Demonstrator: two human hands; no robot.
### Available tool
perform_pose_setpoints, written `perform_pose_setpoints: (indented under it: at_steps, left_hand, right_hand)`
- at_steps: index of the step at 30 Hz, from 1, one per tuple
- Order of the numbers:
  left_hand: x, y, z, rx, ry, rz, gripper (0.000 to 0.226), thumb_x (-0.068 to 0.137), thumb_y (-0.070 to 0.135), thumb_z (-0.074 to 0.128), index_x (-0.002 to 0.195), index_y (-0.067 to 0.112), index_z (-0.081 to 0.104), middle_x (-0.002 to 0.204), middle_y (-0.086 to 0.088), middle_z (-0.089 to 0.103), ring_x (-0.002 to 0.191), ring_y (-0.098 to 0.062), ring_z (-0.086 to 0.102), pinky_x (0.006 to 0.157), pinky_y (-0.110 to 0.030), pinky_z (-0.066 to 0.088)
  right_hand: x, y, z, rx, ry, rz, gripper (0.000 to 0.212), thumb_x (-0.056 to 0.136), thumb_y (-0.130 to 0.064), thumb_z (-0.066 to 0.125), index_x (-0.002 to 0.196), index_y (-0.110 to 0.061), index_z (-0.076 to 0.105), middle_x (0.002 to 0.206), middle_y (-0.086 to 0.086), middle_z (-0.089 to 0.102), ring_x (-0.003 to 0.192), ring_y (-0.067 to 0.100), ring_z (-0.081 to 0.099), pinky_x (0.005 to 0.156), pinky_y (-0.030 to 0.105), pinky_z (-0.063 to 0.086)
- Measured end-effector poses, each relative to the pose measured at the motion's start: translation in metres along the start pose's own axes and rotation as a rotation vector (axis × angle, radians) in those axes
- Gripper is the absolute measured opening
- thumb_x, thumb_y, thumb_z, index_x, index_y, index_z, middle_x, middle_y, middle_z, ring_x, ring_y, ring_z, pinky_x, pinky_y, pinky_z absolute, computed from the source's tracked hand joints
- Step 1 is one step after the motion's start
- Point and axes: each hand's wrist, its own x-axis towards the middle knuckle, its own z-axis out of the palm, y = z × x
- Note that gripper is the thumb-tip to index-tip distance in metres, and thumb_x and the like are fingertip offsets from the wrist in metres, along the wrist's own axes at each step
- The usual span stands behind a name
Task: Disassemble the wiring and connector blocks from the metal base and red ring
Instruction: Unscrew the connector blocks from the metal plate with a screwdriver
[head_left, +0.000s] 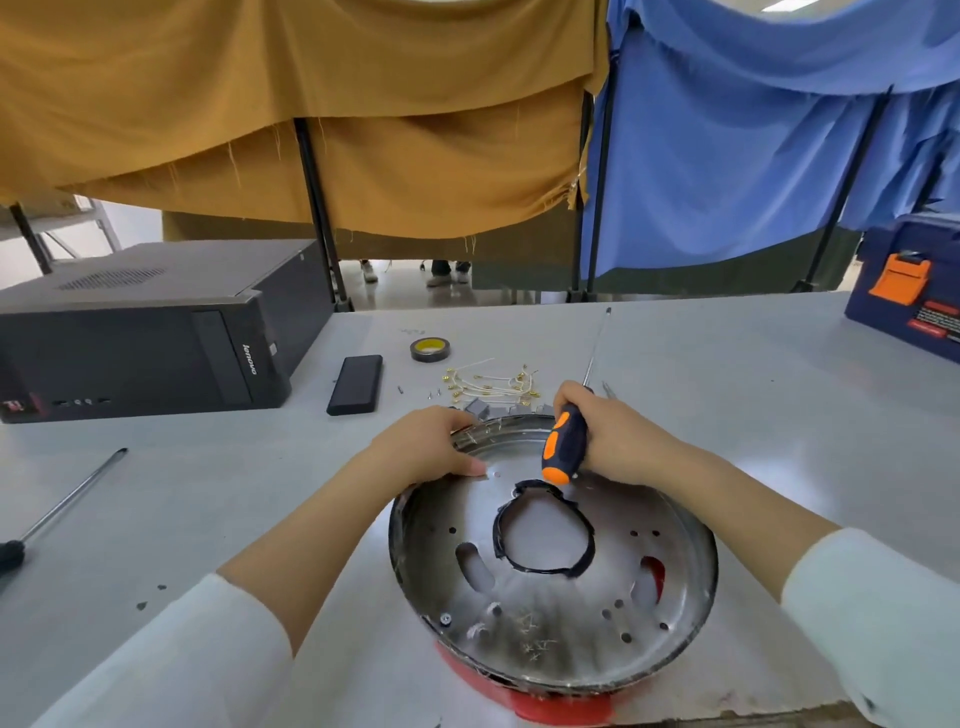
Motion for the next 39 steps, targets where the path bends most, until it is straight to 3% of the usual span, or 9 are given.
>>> perform_pose_setpoints:
  at_steps: [3,6,10,13,20,26,30,34,39]
  left_hand:
    - [-0.006,0.010,0.013,0.255,0.195,-0.088,0.041,0.085,0.047,0.060,0.122,0.032,0.052,0.113,0.000,0.063,0.104,-0.025,0.058,0.069,-0.028,0.037]
    - [-0.011,0.013,0.028,0.246,0.272,-0.092,0.039,0.092,0.049,0.048,0.124,0.026,0.045,0.114,-0.004,0.062,0.103,-0.028,0.058,0.068,-0.031,0.037]
    - [-0.019,0.006,0.012,0.149,0.060,-0.117,0.054,0.087,0.053,0.055,0.128,0.019,0.042,0.121,-0.005,0.058,0.110,-0.027,0.055,0.084,-0.034,0.044]
    - [-0.027,-0.003,0.002,0.137,-0.086,-0.099,0.054,0.081,0.049,0.064,0.120,0.016,0.046,0.119,-0.004,0.058,0.107,-0.023,0.054,0.082,-0.030,0.042]
    - [-0.026,-0.006,0.000,0.118,-0.003,-0.043,0.051,0.074,0.041,0.074,0.116,0.020,0.053,0.120,-0.001,0.059,0.108,-0.022,0.054,0.089,-0.034,0.045]
    - [-0.014,-0.003,-0.008,0.071,-0.082,0.026,0.077,0.076,0.034,0.075,0.142,0.021,0.037,0.144,0.000,0.043,0.129,-0.021,0.043,0.101,-0.031,0.036]
    - [-0.003,0.006,0.002,0.217,0.074,-0.019,0.055,0.084,0.028,0.065,0.134,0.031,0.041,0.131,0.000,0.053,0.115,-0.023,0.053,0.086,-0.032,0.042]
    - [-0.001,0.012,0.027,0.345,0.199,0.058,0.043,0.097,0.021,0.044,0.138,0.023,0.031,0.126,-0.006,0.052,0.110,-0.029,0.055,0.078,-0.035,0.043]
    - [-0.001,0.008,0.013,0.221,0.001,0.081,0.064,0.088,0.053,0.053,0.140,0.023,0.030,0.133,-0.005,0.048,0.117,-0.028,0.051,0.092,-0.040,0.044]
  right_hand:
    - [-0.003,0.003,0.004,0.033,0.057,0.081,0.041,0.073,-0.018,0.075,0.091,-0.026,0.039,0.073,-0.008,0.052,0.061,0.011,0.045,0.052,0.023,0.031]
    - [-0.010,0.007,0.007,0.016,0.080,0.132,0.040,0.074,-0.019,0.074,0.094,-0.022,0.039,0.075,-0.007,0.053,0.061,0.011,0.045,0.053,0.024,0.034]
    - [-0.017,0.009,0.012,-0.001,0.103,0.159,0.043,0.075,-0.016,0.073,0.095,-0.022,0.036,0.076,-0.008,0.053,0.060,0.009,0.045,0.053,0.024,0.035]
    - [-0.018,0.009,0.015,-0.044,0.117,0.197,0.042,0.076,-0.017,0.072,0.093,-0.023,0.035,0.080,-0.001,0.056,0.061,0.013,0.047,0.055,0.029,0.037]
    - [-0.002,-0.008,0.003,-0.121,-0.012,0.160,0.051,0.070,-0.029,0.079,0.096,-0.025,0.035,0.082,-0.003,0.054,0.073,0.020,0.055,0.060,0.030,0.040]
    - [0.016,-0.018,0.011,-0.065,-0.056,0.031,0.042,0.075,-0.017,0.073,0.095,-0.027,0.038,0.085,0.000,0.059,0.079,0.026,0.054,0.063,0.029,0.038]
    - [0.014,-0.013,0.014,-0.001,0.001,0.140,0.057,0.067,-0.031,0.084,0.097,-0.022,0.037,0.084,-0.003,0.056,0.077,0.022,0.053,0.057,0.026,0.037]
    - [0.005,-0.001,0.018,-0.026,0.066,0.082,0.031,0.085,-0.016,0.062,0.094,-0.024,0.034,0.079,0.003,0.055,0.074,0.025,0.051,0.056,0.029,0.032]
    - [0.002,-0.017,-0.002,0.291,0.337,-0.098,0.035,0.083,-0.003,0.048,0.091,-0.036,0.038,0.074,0.002,0.063,0.064,0.017,0.059,0.060,0.033,0.044]
